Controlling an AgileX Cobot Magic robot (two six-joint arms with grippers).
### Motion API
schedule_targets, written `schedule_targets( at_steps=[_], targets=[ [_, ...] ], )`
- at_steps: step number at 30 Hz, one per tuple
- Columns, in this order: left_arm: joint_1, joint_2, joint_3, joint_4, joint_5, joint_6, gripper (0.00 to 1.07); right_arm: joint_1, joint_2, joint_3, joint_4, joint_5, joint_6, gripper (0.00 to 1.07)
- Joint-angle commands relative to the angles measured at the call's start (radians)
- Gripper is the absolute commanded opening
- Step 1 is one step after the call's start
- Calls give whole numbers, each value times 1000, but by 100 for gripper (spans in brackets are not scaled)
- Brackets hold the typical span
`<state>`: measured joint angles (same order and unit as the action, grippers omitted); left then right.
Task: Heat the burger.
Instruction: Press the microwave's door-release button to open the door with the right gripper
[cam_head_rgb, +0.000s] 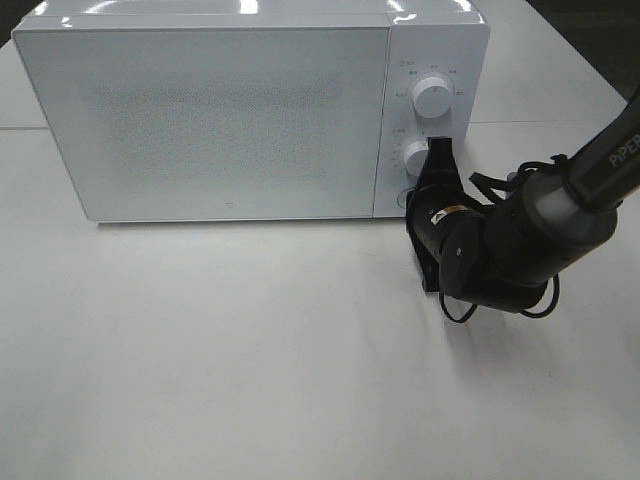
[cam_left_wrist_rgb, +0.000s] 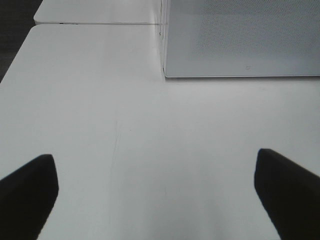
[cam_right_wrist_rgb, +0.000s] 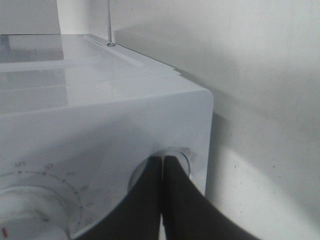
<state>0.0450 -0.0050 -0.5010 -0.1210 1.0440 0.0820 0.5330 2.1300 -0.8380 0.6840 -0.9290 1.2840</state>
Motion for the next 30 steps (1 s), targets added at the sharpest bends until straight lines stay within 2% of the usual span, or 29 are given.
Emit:
schedule_targets(
  at_steps=[1, 19, 30],
  targets=[
    [0, -23, 3, -7, -9, -5, 100, -10, 6, -20, -12, 1, -10, 0],
    [0, -23, 3, -7, -9, -5, 100, -16, 22, -63, -30, -115, -1, 0],
    [0, -23, 3, -7, -9, -5, 100, -34, 22, -208, -34, -167, -113, 0]
  ],
)
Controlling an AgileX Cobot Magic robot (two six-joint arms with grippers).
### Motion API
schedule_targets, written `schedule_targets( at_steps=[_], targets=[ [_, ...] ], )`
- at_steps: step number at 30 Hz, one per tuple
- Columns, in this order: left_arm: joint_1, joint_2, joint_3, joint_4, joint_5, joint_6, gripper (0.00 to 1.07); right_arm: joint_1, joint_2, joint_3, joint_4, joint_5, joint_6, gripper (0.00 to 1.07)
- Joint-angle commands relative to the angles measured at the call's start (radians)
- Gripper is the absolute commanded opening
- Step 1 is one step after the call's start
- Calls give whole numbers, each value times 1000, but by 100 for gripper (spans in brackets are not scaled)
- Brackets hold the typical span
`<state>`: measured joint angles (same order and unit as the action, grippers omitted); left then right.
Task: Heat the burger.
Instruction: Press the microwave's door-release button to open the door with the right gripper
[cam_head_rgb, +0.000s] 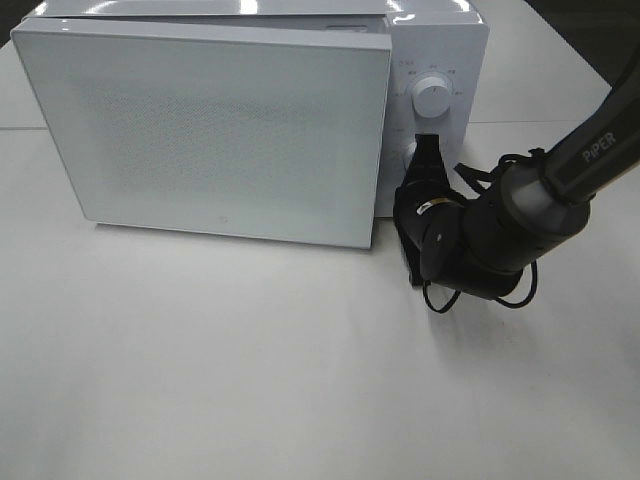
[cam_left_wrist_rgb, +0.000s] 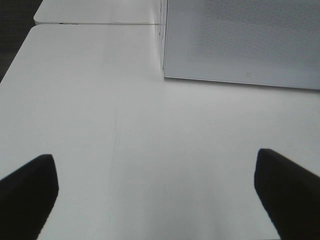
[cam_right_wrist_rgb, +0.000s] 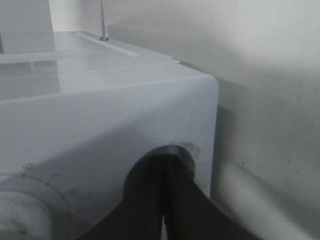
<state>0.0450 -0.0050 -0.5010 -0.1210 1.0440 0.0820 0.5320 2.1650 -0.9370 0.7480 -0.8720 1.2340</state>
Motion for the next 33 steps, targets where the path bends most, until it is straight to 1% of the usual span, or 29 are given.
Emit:
schedule_targets(
  at_steps=[1, 3, 15, 20, 22, 23, 24, 26, 30, 31, 33],
  targets=[
    [0, -23, 3, -7, -9, -5, 100, -37, -13, -116, -105, -225, -73, 0],
    [0, -23, 3, -7, -9, -5, 100, -37, -13, -123, -120, -225, -79, 0],
    [0, -23, 3, -7, -9, -5, 100, -37, -13, -114, -120, -213, -87, 0],
    [0, -23, 3, -7, -9, -5, 100, -35, -31, -66, -135, -204, -78, 0],
    [0, -23, 3, -7, -9, -5, 100, -35, -51, -23, -135, -178, -65, 0],
    [0, -23, 3, -7, -9, -5, 100, -35, -51, -23, -135, -178, -65, 0],
    [0, -23, 3, -7, -9, -5, 100, -35, -62, -1, -135, -146, -58, 0],
    [0, -23, 3, -7, -9, -5, 100, -35, -68, 8, -135, -128, -51, 0],
    [0, -23, 3, -7, -9, -5, 100, -35, -106, 56, -169, -26, -23, 0],
    [0, -23, 3, -7, -9, -5, 100, -35, -106, 56, -169, -26, -23, 0],
    [0, -23, 3, -7, -9, -5, 100, -35, -128, 84, -171, 37, -22, 0]
  ],
)
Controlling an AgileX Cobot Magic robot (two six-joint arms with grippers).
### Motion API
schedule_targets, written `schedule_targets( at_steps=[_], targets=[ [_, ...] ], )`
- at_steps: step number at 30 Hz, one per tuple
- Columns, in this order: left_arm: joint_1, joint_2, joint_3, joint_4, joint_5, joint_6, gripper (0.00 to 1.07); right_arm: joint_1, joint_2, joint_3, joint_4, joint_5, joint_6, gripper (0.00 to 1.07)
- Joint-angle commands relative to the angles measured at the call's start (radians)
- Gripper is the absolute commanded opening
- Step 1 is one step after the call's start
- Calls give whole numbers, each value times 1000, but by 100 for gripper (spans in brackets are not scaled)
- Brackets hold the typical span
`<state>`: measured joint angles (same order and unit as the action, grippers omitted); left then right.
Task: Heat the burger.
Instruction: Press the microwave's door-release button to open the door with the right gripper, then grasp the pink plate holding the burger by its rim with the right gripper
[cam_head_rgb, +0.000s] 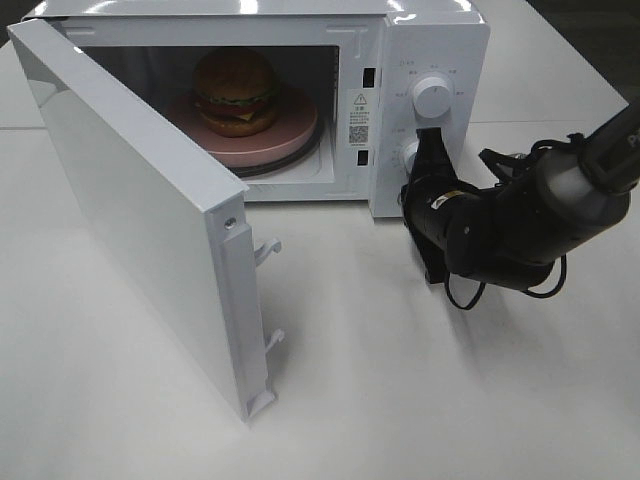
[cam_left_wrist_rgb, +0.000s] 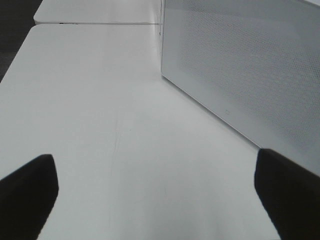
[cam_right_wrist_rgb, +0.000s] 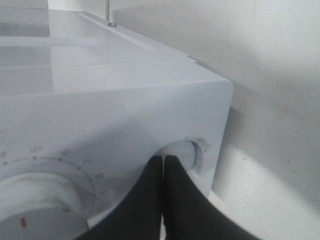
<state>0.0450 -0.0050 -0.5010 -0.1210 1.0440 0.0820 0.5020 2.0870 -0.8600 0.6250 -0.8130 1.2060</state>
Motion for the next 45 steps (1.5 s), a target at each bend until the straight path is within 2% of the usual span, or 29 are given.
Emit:
schedule_targets(
  at_steps=[1, 16, 18, 20, 27, 28, 30, 31, 34, 36, 39, 41, 45],
  targets=[
    [0, -23, 3, -7, -9, -5, 100, -5, -50, 7, -48, -22, 6, 0],
    [0, -23, 3, -7, -9, -5, 100, -5, -184, 105, -54, 228, -118, 0],
    [0, -23, 3, -7, -9, -5, 100, -5, -214, 114, -66, 280, -172, 0],
    [0, -23, 3, -7, -9, -5, 100, -6, -279, 114, -97, 411, -327, 0],
    [0, -23, 3, -7, -9, -5, 100, -7, -367, 113, -111, 595, -565, 0],
    [0, -23, 3, -7, -9, -5, 100, -8, -387, 99, -126, 667, -667, 0],
    [0, -23, 3, -7, -9, -5, 100, -8, -394, 86, -139, 715, -715, 0],
    [0, -23, 3, -7, -9, -5, 100, -8, -400, 58, -148, 813, -797, 0],
    [0, -23, 3, -7, -9, -5, 100, -8, -400, 39, -156, 863, -838, 0],
    [0, -23, 3, -7, -9, -5, 100, -8, -400, -27, -199, 1037, -961, 0],
    [0, -23, 3, -7, -9, -5, 100, -8, -400, -46, -219, 1086, -987, 0],
    [0, -23, 3, -7, -9, -5, 100, -8, -400, -120, -329, 1260, -1082, 0],
    [0, -23, 3, -7, -9, -5, 100, -8, -400, -173, -419, 1377, -1152, 0]
  ],
)
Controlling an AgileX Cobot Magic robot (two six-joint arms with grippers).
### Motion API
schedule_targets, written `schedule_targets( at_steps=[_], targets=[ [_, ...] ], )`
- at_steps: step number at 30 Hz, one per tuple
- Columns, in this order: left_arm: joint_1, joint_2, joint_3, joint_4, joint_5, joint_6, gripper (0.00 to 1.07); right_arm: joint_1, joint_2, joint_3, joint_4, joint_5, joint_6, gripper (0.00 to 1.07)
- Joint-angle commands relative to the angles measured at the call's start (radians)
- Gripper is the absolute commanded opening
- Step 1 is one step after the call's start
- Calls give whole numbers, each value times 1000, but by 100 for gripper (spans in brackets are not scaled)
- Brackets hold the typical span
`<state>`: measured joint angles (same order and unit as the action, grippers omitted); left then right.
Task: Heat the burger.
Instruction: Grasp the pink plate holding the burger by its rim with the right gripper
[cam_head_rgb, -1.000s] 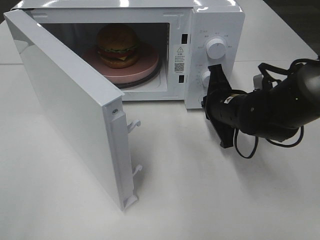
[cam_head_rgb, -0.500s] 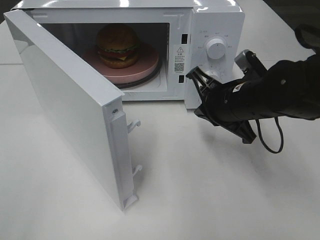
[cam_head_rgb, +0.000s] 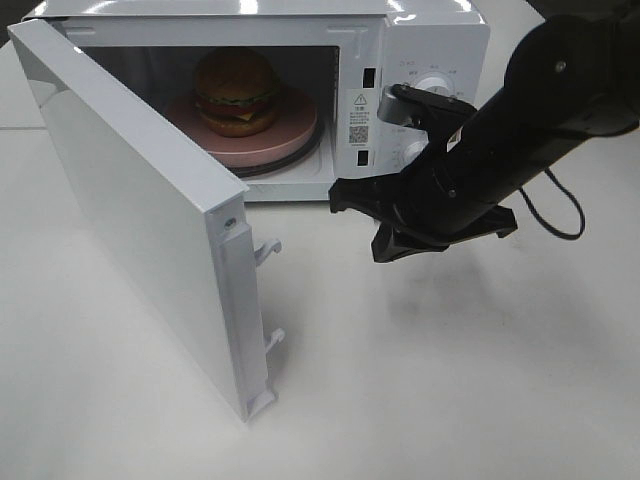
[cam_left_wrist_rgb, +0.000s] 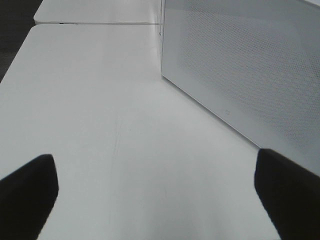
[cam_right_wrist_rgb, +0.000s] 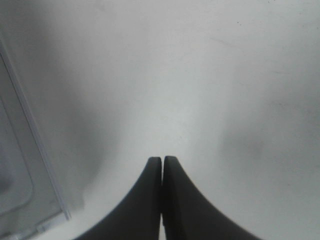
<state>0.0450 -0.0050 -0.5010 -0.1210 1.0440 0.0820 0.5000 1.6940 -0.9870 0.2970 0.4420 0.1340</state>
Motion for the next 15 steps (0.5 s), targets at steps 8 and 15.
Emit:
schedule_targets(
  at_steps=[8, 15],
  targets=[
    [0, -23, 3, -7, -9, -5, 100, -6, -7, -155, -225, 376, -360, 0],
    [0, -23, 3, -7, -9, -5, 100, -6, -7, -181, -247, 470, -810, 0]
  ],
)
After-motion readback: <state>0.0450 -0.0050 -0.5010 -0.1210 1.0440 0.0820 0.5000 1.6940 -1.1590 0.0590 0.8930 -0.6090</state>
